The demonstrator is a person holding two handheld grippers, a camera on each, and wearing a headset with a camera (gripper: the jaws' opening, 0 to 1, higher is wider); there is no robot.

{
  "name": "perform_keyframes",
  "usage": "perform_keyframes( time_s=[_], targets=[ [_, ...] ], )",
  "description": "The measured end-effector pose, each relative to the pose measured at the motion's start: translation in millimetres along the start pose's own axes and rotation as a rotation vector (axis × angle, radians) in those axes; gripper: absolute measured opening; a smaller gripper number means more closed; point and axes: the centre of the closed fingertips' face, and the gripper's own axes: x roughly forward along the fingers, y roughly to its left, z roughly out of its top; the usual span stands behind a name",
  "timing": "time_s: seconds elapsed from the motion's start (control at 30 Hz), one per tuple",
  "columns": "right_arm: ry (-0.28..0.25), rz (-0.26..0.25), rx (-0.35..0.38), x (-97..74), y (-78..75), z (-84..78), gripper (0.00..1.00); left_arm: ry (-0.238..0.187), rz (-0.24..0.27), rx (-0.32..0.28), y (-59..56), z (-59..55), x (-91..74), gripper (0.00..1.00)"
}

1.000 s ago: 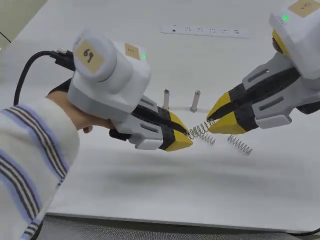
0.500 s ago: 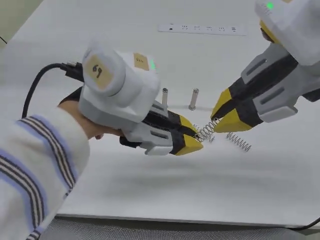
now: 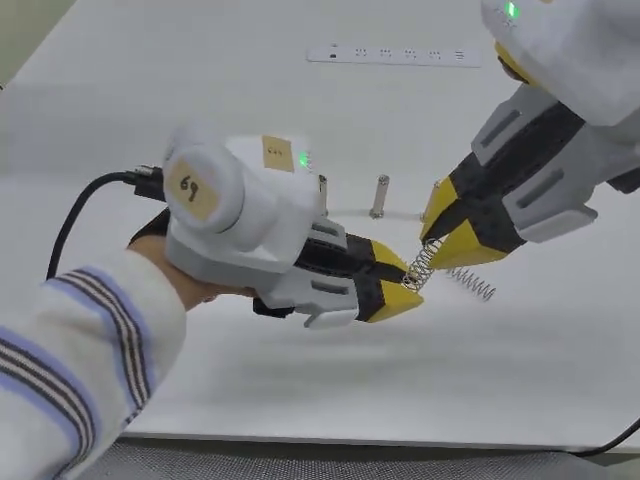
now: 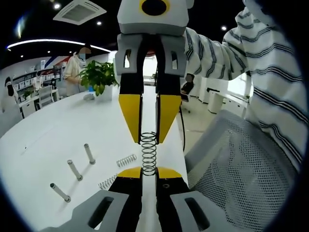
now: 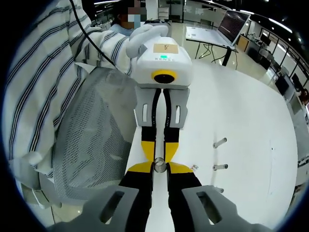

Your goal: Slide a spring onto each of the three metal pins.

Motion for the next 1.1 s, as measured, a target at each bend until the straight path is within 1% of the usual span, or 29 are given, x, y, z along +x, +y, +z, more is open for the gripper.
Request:
perform_keyframes(
  time_s=[0.03,0.1,0.27,0.47,0.67,0.73,0.77,0.8,0.87,0.93,1.03,1.1],
  targets=[
    [0.002,-0.001,0.002,-0.2,-0.8,0.7,0.07,0.0,0.009,-0.015,1.1,0.5,-0.3,0.02],
    [0.004,0.0,0.003,-3.2,-1.4,0.8,0.08,-0.009,0.016,-0.007,1.7,3.1,-0.5,0.02],
    [0.021,-0.001,-0.014,-8.9,-0.6,-0.1,0.08,-0.033,0.025,-0.008,2.4,9.0,0.4,0.02],
    [0.054,0.003,-0.04,-9.6,1.4,-3.1,0.08,-0.033,0.032,-0.002,1.9,9.7,3.8,0.02],
    [0.062,0.017,-0.056,-11.8,2.8,-2.7,0.08,-0.034,0.037,0.009,0.5,11.6,1.8,0.02],
    [0.087,0.017,-0.115,-12.5,2.0,-3.3,0.08,-0.034,0.042,0.01,1.5,12.1,0.2,0.02],
    [0.095,0.018,-0.131,-12.2,1.9,-3.6,0.08,-0.033,0.044,0.009,2.1,11.9,-0.8,0.02],
    [0.098,0.016,-0.13,-11.4,1.9,-3.4,0.08,-0.034,0.046,0.008,2.8,11.8,-1.6,0.02],
    [0.092,0.019,-0.14,-10.2,0.5,-1.4,0.08,-0.036,0.05,0.001,4.6,10.8,-3.1,0.02],
    [0.085,0.016,-0.15,-8.5,-2.1,0.6,0.12,-0.048,0.053,-0.007,5.7,11.5,-4.2,0.02],
    [0.083,0.009,-0.164,-5.9,-6.1,2.4,0.16,-0.047,0.062,-0.004,7.6,11.5,-5.5,0.02],
    [0.079,0.018,-0.177,-4.2,-5.6,4.3,0.16,-0.05,0.07,-0.009,9.4,11.9,-7.2,0.02]
  ],
)
